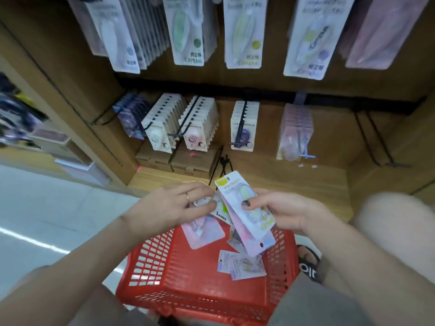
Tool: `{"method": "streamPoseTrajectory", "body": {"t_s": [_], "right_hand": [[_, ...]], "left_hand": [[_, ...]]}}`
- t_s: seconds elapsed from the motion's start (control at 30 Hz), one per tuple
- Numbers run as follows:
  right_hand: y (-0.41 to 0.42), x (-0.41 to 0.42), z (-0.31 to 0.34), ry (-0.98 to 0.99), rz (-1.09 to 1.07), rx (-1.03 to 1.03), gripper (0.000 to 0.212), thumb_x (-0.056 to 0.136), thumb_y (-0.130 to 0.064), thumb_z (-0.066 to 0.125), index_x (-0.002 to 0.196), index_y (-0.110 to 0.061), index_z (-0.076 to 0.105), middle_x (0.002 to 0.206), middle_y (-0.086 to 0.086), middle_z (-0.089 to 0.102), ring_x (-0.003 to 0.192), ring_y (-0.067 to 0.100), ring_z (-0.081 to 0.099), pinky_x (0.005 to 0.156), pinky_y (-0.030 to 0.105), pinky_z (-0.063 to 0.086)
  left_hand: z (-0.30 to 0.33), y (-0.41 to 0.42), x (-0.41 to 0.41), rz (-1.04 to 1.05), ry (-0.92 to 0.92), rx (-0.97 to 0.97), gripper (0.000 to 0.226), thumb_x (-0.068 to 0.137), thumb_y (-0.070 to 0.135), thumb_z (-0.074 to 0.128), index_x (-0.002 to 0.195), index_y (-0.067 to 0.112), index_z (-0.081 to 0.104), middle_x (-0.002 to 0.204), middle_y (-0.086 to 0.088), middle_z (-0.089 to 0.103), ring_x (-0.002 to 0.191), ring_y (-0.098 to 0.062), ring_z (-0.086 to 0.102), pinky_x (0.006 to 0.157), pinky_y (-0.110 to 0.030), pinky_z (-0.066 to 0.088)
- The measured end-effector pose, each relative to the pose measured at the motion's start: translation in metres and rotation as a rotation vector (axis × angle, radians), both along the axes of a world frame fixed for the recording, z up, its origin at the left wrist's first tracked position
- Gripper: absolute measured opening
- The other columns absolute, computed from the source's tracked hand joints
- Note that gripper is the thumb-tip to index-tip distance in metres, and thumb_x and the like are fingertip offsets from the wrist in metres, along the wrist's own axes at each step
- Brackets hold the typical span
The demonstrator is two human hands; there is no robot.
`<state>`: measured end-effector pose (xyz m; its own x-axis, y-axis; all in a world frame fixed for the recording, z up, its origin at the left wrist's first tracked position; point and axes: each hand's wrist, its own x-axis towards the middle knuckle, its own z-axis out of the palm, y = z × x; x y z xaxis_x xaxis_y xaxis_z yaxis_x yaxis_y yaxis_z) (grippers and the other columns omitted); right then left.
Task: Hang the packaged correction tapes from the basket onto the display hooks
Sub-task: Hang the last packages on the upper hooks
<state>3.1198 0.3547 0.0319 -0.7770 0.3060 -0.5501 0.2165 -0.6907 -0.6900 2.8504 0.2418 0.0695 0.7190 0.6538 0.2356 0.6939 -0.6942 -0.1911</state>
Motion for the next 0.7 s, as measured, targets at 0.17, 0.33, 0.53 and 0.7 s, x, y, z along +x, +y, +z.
{"method": "streamPoseTrajectory", "body": {"t_s": [0.17,0.33,0.53,0.7], "right_hand": [[0.001,0.023,0.032,0.061,-0.017,0.086,0.049,0.078,-0.003,0.07,0.127,-0.012,0.069,0.116,0.014,0.073,0.098,0.026,0.072,0.084,0.038,0.061],[-0.004,0.045,0.048,0.195,-0.184,0.104,0.043,0.072,-0.009,0.082,0.115,-0.014,0.079,0.112,0.014,0.075,0.091,0.024,0.076,0.077,0.035,0.062],[-0.013,0.063,0.053,0.331,-0.465,-0.013,0.066,0.055,-0.014,0.099,0.117,-0.009,0.078,0.112,0.014,0.075,0.092,0.027,0.077,0.076,0.039,0.063],[-0.019,0.081,0.074,0.378,-0.577,-0.036,0.072,0.053,-0.016,0.101,0.121,-0.009,0.077,0.114,0.012,0.075,0.092,0.025,0.077,0.073,0.038,0.063]], "left_hand": [[0.035,0.021,0.02,-0.1,0.045,0.136,0.033,0.104,-0.001,0.052,0.126,0.011,0.072,0.137,-0.017,0.066,0.127,-0.033,0.064,0.099,-0.041,0.057],[0.052,0.021,0.032,0.146,-0.143,0.114,0.086,0.073,-0.019,0.071,0.145,0.02,0.047,0.144,-0.022,0.059,0.113,-0.039,0.067,0.076,-0.037,0.058],[0.056,0.023,0.058,0.445,-0.604,-0.057,0.041,0.095,0.015,0.073,0.12,0.033,0.046,0.116,0.012,0.056,0.083,-0.028,0.068,0.063,-0.041,0.054],[0.066,0.033,0.101,0.522,-1.204,-0.424,0.035,0.095,0.064,0.041,0.127,0.051,0.05,0.115,0.016,0.07,0.103,0.002,0.065,0.084,-0.025,0.055]]}}
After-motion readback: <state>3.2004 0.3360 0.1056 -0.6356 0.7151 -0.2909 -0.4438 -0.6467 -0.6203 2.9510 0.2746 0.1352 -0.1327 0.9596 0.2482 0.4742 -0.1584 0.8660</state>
